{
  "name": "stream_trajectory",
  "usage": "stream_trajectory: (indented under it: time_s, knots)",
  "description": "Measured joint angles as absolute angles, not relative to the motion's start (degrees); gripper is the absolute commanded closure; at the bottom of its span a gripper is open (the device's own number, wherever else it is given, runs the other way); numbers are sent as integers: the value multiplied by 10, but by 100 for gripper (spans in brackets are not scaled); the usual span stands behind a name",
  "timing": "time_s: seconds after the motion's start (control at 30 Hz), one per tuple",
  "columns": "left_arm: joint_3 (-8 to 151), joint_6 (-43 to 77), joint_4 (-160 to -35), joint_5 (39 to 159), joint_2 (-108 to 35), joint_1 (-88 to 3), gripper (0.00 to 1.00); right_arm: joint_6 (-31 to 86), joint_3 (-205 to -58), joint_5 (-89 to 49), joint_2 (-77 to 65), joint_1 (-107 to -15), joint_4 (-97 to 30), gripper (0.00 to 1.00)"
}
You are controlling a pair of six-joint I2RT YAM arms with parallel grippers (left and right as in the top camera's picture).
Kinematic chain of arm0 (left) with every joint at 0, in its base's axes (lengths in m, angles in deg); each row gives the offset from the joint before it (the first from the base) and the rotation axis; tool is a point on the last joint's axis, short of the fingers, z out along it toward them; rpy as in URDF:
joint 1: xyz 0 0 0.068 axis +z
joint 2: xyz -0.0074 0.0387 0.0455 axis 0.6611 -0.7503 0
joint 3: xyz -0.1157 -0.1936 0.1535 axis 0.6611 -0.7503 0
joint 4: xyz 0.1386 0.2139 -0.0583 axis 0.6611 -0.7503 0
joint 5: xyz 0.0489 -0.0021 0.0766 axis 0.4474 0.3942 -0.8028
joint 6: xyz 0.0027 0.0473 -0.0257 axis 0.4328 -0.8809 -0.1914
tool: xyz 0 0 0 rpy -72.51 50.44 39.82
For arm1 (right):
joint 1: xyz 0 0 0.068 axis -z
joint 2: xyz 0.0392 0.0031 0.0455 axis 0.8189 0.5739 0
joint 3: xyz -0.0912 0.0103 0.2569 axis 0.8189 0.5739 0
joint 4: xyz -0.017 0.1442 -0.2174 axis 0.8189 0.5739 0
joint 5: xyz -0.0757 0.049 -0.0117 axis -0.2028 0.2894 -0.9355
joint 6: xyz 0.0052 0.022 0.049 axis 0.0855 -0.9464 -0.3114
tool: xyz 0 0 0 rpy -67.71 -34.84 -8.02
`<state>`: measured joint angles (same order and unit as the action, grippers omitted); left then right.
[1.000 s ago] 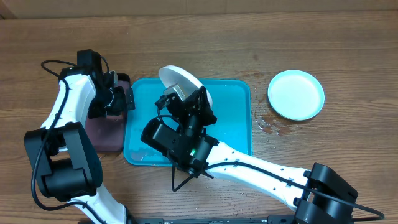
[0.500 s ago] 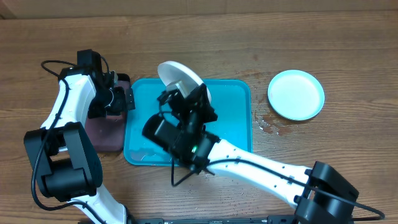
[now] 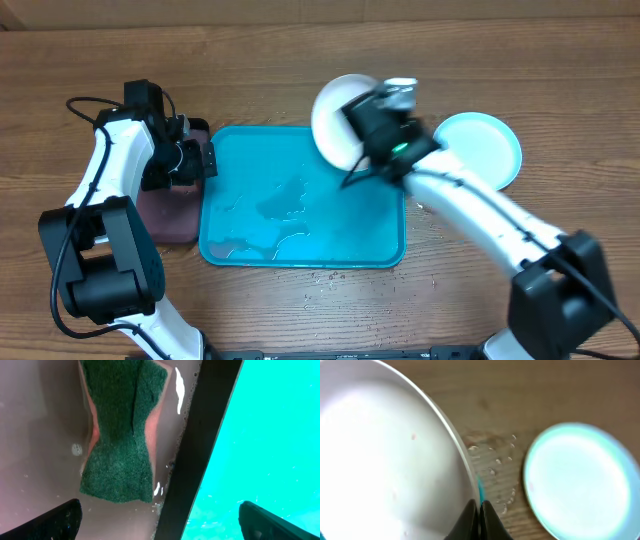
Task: Clean dirty plates on tray and stack at the side
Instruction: 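Place the white plate on top of the plate stack with the right gripper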
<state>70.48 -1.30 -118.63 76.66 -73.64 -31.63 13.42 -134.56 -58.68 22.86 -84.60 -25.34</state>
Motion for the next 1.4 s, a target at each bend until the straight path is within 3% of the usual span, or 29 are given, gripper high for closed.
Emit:
stream_trajectory:
  time_s: [0.17, 0.4, 0.7, 0.97, 1.0, 1.03, 1.07, 1.13, 1.4]
  knots:
    - [705, -13, -1186, 767, -736, -316, 0, 98, -1346, -389, 220, -678, -222, 96]
    - [705, -13, -1186, 767, -736, -316, 0, 83, -1342, -242, 220, -476, -175, 96]
    - [705, -13, -1187, 767, -736, -316, 0, 96, -1278, -216, 220, -373, -171, 96]
    - [705, -13, -1186, 767, -736, -316, 0, 100, -1249, -215, 220, -365, -179, 96]
    - [705, -13, -1186, 767, -736, -316, 0, 101, -1249, -214, 220, -367, -179, 94]
    - [705, -13, -1187, 767, -736, -316, 0, 102, -1249, -213, 220, -369, -179, 83]
    - [705, -13, -1186, 767, -736, -316, 0, 103, -1249, -212, 220, -371, -179, 59]
    - [705, -13, -1187, 767, -736, -316, 0, 108, -1249, -210, 220, -381, -178, 46]
    - [705, -14, -1195, 793, -736, -316, 0, 156, -1249, -167, 220, -427, -211, 27]
